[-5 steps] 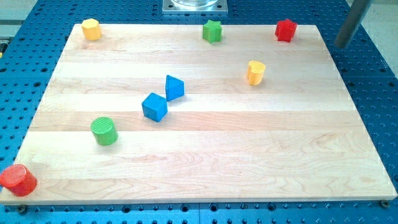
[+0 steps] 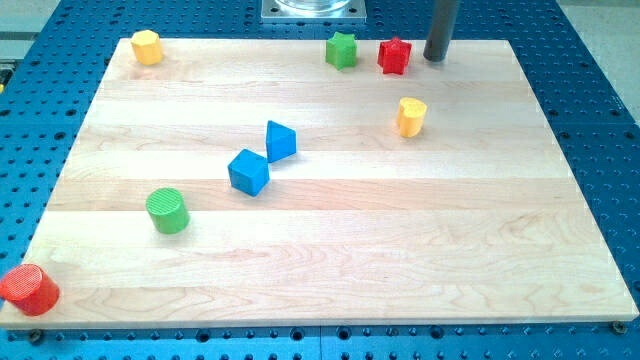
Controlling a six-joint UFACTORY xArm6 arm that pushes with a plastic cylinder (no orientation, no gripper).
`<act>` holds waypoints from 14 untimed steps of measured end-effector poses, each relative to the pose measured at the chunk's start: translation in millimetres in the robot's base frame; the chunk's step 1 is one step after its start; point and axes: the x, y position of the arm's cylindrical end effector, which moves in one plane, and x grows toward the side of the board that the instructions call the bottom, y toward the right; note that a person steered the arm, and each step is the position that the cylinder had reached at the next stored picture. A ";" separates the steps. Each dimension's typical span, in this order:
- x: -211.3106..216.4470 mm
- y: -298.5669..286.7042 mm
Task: Place the blue triangle at the top right of the board
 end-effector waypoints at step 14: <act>84.0 -175.4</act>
